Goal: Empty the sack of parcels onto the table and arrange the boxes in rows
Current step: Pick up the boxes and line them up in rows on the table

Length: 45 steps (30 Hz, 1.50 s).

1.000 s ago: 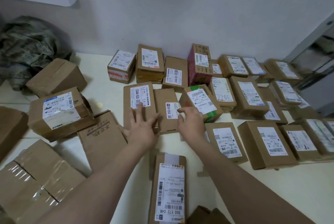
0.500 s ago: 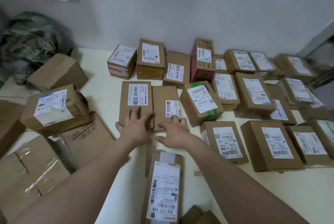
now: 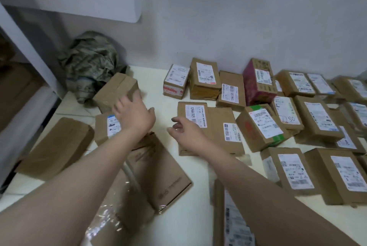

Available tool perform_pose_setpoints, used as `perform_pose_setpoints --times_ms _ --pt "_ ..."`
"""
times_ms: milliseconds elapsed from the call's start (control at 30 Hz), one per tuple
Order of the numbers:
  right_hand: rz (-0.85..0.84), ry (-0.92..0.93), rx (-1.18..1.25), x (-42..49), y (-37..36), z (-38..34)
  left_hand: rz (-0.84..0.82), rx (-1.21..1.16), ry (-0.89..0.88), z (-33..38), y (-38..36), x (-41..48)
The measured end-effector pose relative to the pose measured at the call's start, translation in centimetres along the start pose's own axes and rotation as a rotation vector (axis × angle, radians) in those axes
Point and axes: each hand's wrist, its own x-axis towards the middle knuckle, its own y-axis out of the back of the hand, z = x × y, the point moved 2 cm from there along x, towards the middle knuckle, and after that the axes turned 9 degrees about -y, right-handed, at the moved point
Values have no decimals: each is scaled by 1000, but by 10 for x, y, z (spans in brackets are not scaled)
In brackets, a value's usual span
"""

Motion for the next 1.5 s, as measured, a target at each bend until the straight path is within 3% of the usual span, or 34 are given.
perform_pose_setpoints --times_ms 133,267,500,733,867,1067,1233,1400,1500 --pt "-109 -157 95 3 -39 -42 -74 -29 98 -62 13 10" --pt "-194 -336 234 13 -68 -69 -122 -216 143 -105 21 34" --pt "-193 -472 218 58 -102 -47 -112 -516 182 -122 8 63" --pt "-80 -372 301 46 -82 -65 -101 -466 191 -110 1 47" --pt "-146 -409 417 41 -71 -67 -110 -462 176 -100 1 29" --pt "-210 -447 483 24 -41 -65 -76 -802 415 -99 5 20" --pt "126 -342 622 22 4 -68 -4 -1155 729 -97 2 19" --pt "576 -145 137 5 8 -79 -42 -1442 901 -79 -1 -2" --pt "617 -22 40 3 0 -71 -136 -1733 1043 -75 -6 -13"
